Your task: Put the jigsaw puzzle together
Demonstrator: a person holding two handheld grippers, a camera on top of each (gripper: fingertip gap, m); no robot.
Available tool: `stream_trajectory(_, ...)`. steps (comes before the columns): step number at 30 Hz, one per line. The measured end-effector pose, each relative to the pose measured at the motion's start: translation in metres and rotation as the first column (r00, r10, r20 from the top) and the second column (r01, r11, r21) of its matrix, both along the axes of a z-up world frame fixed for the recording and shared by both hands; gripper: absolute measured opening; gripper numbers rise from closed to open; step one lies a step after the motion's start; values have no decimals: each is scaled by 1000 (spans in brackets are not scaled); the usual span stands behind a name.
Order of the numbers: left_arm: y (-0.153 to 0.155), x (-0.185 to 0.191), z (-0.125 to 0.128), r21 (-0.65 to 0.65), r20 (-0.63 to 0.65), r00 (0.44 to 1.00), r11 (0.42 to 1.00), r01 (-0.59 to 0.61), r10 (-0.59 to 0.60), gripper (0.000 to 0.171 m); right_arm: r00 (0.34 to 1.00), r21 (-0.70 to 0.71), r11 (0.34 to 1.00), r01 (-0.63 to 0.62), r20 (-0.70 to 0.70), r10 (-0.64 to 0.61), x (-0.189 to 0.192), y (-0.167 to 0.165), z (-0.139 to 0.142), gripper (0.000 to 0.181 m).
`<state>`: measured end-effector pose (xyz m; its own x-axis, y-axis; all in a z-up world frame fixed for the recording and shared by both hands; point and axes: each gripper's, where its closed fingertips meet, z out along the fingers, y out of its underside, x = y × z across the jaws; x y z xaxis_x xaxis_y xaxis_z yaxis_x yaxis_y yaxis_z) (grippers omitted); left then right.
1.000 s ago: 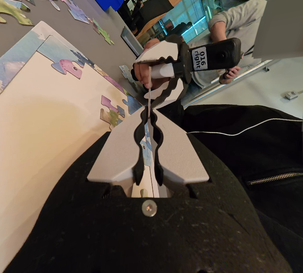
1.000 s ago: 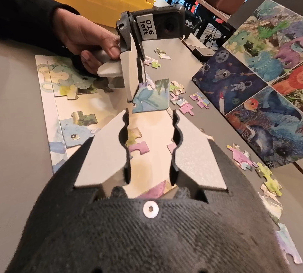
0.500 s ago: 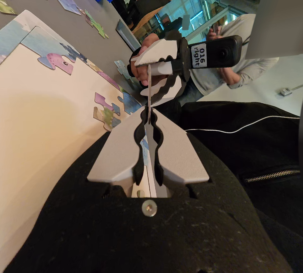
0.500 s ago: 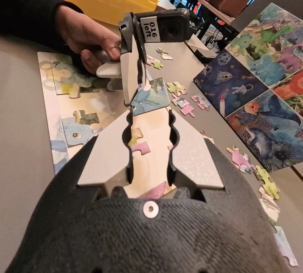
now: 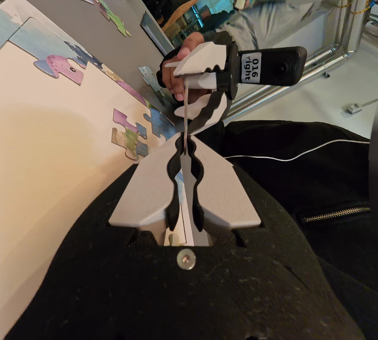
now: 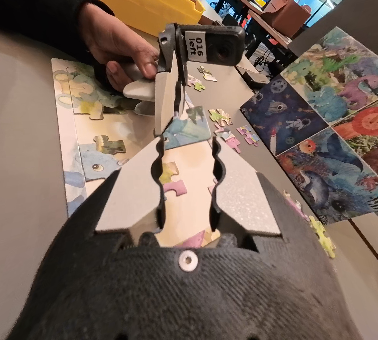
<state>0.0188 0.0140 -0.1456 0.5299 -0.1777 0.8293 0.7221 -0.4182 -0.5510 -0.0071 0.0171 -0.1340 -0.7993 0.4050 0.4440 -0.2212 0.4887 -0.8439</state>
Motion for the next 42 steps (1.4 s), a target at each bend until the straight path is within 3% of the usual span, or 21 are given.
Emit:
stream_trajectory(7, 0, 4, -2, -14, -15, 1000, 1000, 18, -18, 0, 999, 22, 999, -36, 5, 36, 6, -1, -3, 30)
stream_trajectory(15, -4, 9, -8, -61, -8, 998, 996, 64, -65, 0, 999, 24, 999, -39, 6, 39, 8, -5, -1, 65)
stream_trajectory(18, -7, 14, -16, -124, -28, 994, 987, 102, -106, 0, 996, 167, 982, -84, -19, 88, 14, -12, -7, 70)
stream_trajectory(22, -9, 21, -17, -159, -41, 989, 978, 136, -144, 0, 986, 427, 893, -140, -25, 167, 21, -15, -20, 70)
stream_trajectory(28, -13, 30, -28, -240, -98, 976, 956, 169, -197, 0, 966, 566, 802, -193, -31, 255, 25, -26, -32, 55)
stream_trajectory(32, -14, 30, -29, -241, -118, 971, 955, 173, -206, 0, 973, 567, 806, -170, -33, 228, 26, -23, -36, 49)
stream_trajectory(35, -16, 27, -23, -216, -115, 974, 962, 166, -194, 10, 985, 545, 827, -142, -6, 173, 28, -8, -35, 49)
stream_trajectory(39, -19, 24, -20, -206, -166, 970, 968, 143, -179, 18, 984, 499, 850, -169, 137, 116, 40, 16, -41, 48)
stream_trajectory(42, -22, 31, -31, -251, -263, 940, 956, 151, -218, 20, 968, 471, 859, -202, 230, 101, 49, 29, -44, 48)
